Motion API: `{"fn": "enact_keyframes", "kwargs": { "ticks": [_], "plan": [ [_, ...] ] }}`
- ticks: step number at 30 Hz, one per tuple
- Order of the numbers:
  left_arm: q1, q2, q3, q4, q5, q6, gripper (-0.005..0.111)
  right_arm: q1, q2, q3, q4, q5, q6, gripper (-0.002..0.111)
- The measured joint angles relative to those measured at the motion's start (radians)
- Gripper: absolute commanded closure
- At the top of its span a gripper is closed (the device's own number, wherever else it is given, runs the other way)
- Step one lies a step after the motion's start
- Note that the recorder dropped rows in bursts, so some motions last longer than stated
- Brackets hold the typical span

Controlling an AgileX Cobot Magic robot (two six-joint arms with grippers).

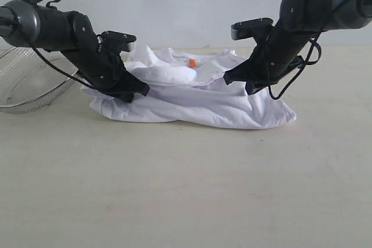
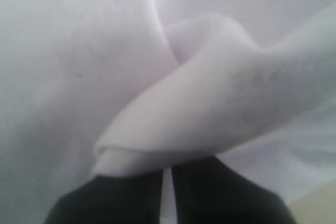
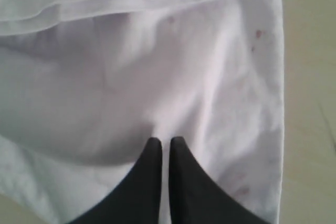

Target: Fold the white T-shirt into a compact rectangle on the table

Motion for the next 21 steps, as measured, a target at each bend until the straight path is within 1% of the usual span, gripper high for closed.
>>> {"fn": "enact_keyframes", "kwargs": {
  "ticks": [3,5,6,9,11,17,21],
  "plan": [
    [0.0,0.001,0.0,0.002,-0.054,-0.014,0.102,0.0,0.016,0.0,-0.002,-0.011,0.011,0.109],
    [0.002,0.002,0.0,0.024,-0.063,-0.037,0.102,0.0,0.045,0.0,-0.009,-0.014,0.03,0.109],
    [0.002,0.005,0.0,0.049,-0.063,-0.063,0.102,0.0,0.057,0.0,-0.014,-0.012,0.034,0.109],
    [0.002,0.017,0.0,0.204,-0.035,-0.183,0.102,0.0,0.079,-0.002,-0.023,0.004,0.05,0.109],
    [0.002,0.024,0.0,0.236,-0.022,-0.212,0.102,0.0,0.08,-0.002,-0.035,0.013,0.055,0.109],
    [0.002,0.034,-0.013,0.246,0.015,-0.211,0.102,0.0,0.08,-0.01,-0.049,0.087,-0.002,0.109],
    [0.002,0.032,-0.019,0.246,0.09,-0.187,0.102,0.001,0.078,-0.011,-0.055,0.149,-0.012,0.109]
  ]
}}
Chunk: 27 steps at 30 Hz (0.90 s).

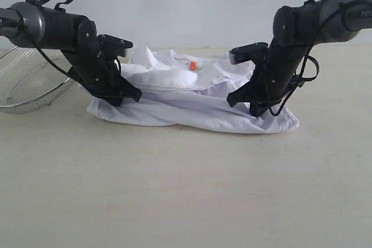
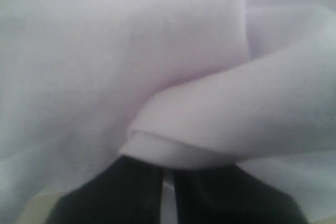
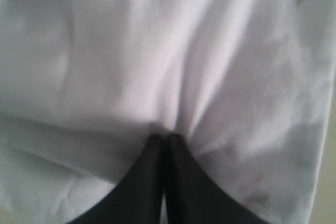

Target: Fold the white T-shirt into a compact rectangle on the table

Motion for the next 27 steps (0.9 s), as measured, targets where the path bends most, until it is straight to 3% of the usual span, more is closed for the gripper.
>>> {"fn": "enact_keyframes", "kwargs": {
  "ticks": [4,10,14,18,27],
  "plan": [
    [0.0,-0.046,0.061,-0.011,0.051,0.022,0.102,0.011,-0.009,0.002,-0.005,0.053,-0.015,0.109],
    [-0.002,-0.196,0.328,-0.061,-0.019,0.048,0.102,0.019,-0.117,0.191,0.003,0.02,-0.002,0.109],
    [-0.042,-0.277,0.495,-0.103,-0.131,0.058,0.102,0.019,-0.231,0.437,0.067,-0.15,0.019,0.109],
    [-0.109,-0.361,0.622,-0.152,-0.133,0.061,0.102,0.019,-0.345,0.625,0.079,-0.239,0.027,0.109],
    [-0.148,-0.532,0.819,-0.22,-0.082,0.037,0.102,0.019,-0.528,0.769,0.087,-0.16,0.034,0.109]
  ]
}}
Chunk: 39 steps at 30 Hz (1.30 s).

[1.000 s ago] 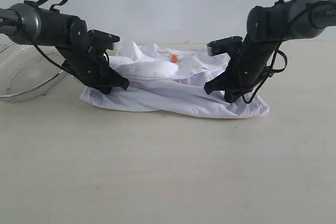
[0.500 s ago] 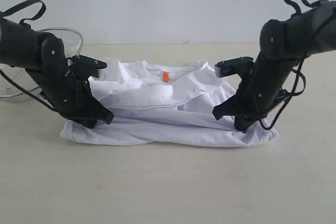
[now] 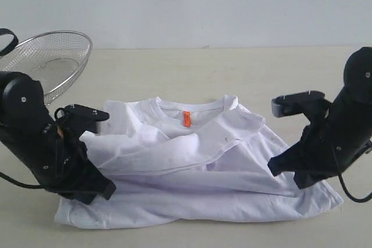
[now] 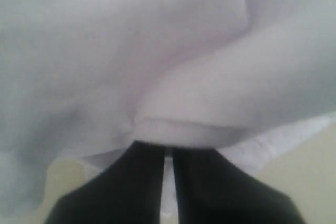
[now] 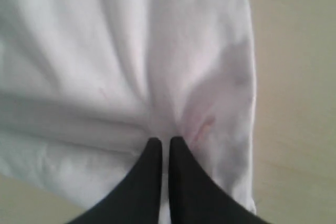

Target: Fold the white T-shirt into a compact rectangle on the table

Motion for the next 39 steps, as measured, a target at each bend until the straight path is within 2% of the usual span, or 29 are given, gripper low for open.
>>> {"fn": "enact_keyframes", "kwargs": {
  "ticks": [5,9,19,27,30,35,39],
  "plan": [
    [0.0,-0.092,-0.017,0.017,-0.08,0.0,0.102,0.0,-0.099,-0.01,0.049,-0.066,-0.041,0.109],
    [0.0,-0.101,-0.053,0.017,-0.082,0.0,0.102,0.0,-0.106,-0.021,0.141,-0.067,-0.142,0.109],
    [0.0,-0.061,-0.055,0.018,-0.075,0.0,0.102,0.002,-0.061,-0.022,0.329,-0.052,-0.318,0.109],
    [-0.005,-0.065,-0.055,-0.064,-0.006,0.02,0.102,0.076,-0.006,-0.022,0.358,-0.122,-0.344,0.109],
    [-0.028,-0.092,-0.055,-0.101,0.018,0.044,0.102,0.085,0.023,-0.022,0.37,-0.151,-0.346,0.109],
    [-0.062,-0.091,-0.053,-0.129,0.004,0.048,0.102,0.09,0.054,-0.059,0.372,-0.156,-0.348,0.109],
    [-0.063,-0.015,-0.053,-0.133,-0.046,0.043,0.102,0.09,0.065,-0.105,0.374,-0.156,-0.354,0.109]
  ]
}}
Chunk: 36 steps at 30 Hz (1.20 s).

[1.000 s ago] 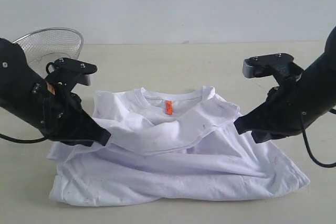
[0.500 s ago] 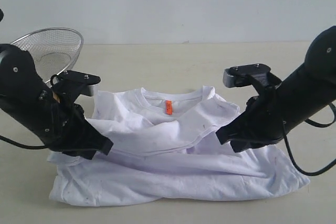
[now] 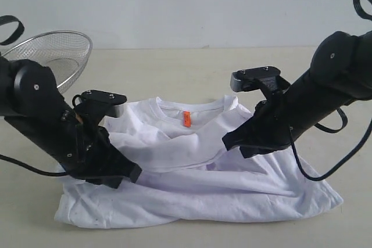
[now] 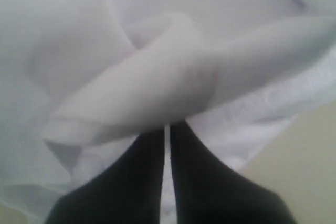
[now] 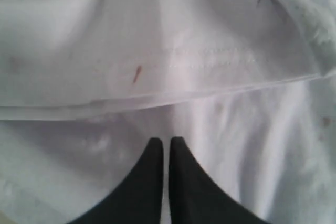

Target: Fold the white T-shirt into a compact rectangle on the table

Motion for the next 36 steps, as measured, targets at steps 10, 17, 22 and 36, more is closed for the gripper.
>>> {"fn": "enact_keyframes", "kwargs": {
  "ticks": [10,17,22,36],
  "plan": [
    [0.092,0.154,-0.284,0.158,-0.127,-0.006,0.102,0.059,0.037,-0.007,0.008,-0.007,-0.017,0.109],
    [0.128,0.175,-0.428,0.214,-0.06,-0.008,0.102,0.072,0.037,-0.007,0.026,-0.057,-0.017,0.109],
    [0.14,0.216,-0.431,0.229,-0.039,-0.016,0.102,0.072,0.081,-0.009,0.028,-0.078,-0.017,0.109],
    [0.153,0.223,-0.432,0.233,0.065,-0.042,0.102,0.073,0.13,-0.101,0.03,-0.147,-0.017,0.109]
  ]
}}
